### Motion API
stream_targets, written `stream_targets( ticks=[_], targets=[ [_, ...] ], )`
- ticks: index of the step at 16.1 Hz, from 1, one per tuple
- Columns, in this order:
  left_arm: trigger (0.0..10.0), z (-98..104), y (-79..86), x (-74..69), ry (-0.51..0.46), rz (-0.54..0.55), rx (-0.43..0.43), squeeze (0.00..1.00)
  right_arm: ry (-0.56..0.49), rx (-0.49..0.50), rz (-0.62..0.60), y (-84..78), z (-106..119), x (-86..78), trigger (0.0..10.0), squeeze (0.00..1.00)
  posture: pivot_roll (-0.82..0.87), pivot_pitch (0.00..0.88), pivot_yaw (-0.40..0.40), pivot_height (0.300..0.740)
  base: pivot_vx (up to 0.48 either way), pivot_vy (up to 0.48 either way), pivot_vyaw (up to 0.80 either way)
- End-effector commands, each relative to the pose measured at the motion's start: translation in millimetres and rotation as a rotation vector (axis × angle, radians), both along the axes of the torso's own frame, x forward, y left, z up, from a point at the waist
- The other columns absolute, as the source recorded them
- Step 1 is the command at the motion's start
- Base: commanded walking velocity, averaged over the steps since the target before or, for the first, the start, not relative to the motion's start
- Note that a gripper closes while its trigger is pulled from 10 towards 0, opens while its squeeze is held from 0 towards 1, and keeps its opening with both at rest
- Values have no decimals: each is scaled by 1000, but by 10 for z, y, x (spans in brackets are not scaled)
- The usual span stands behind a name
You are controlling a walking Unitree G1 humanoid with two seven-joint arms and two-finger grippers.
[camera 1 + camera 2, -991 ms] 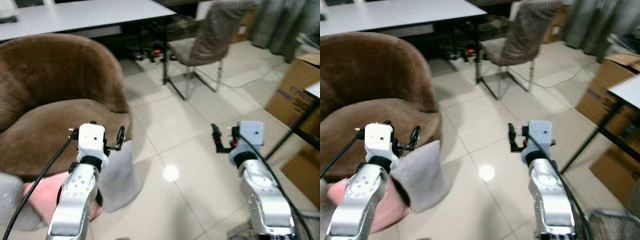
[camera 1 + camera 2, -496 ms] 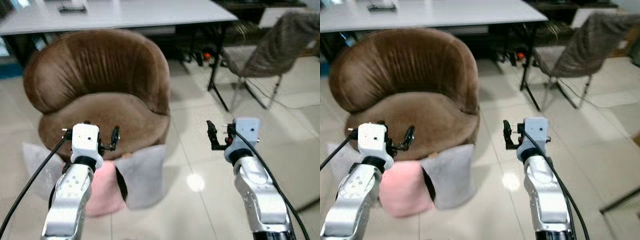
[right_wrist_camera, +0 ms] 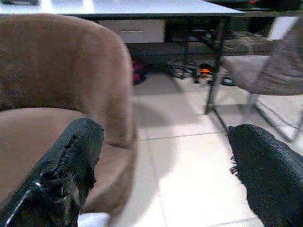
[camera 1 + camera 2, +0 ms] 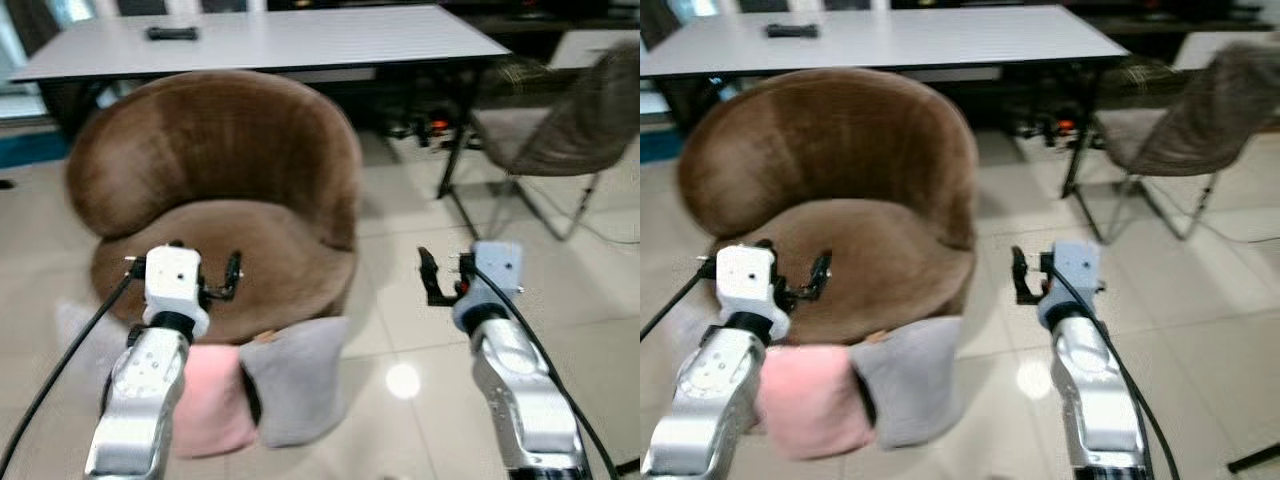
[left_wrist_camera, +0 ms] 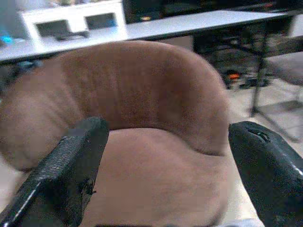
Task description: Move the pillow to the sofa from floor
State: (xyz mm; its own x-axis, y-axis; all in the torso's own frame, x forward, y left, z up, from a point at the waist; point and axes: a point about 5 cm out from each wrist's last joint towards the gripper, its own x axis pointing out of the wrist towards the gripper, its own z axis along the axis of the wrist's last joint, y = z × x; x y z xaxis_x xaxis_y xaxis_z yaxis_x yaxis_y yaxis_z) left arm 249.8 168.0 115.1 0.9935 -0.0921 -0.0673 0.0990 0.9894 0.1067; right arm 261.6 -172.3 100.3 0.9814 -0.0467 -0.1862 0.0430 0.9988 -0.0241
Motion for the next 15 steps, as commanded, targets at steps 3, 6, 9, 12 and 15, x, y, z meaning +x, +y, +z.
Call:
stream_targets(
  ticks=[3,6,9,12,15],
  targets=[
    [10000,11,41,-12,0,9,12,1000,-39,-7,5,14,86,44,10000,1000,-17,0,-2,740,317,0,0],
    [10000,4,33,-7,2,11,11,1000,-38,-7,6,9,83,40,10000,1000,-19,0,-3,740,315,0,0],
    [10000,-13,27,-7,8,13,13,1000,-36,-8,6,0,79,41,10000,1000,-21,0,-4,740,300,0,0],
    [10000,-17,28,-5,9,15,11,1000,-35,-11,5,0,77,45,10000,1000,-22,0,-5,740,291,0,0],
    [10000,-21,33,-1,10,25,12,1000,-36,-13,7,0,77,47,10000,1000,-23,0,-5,740,96,0,0]
  ],
)
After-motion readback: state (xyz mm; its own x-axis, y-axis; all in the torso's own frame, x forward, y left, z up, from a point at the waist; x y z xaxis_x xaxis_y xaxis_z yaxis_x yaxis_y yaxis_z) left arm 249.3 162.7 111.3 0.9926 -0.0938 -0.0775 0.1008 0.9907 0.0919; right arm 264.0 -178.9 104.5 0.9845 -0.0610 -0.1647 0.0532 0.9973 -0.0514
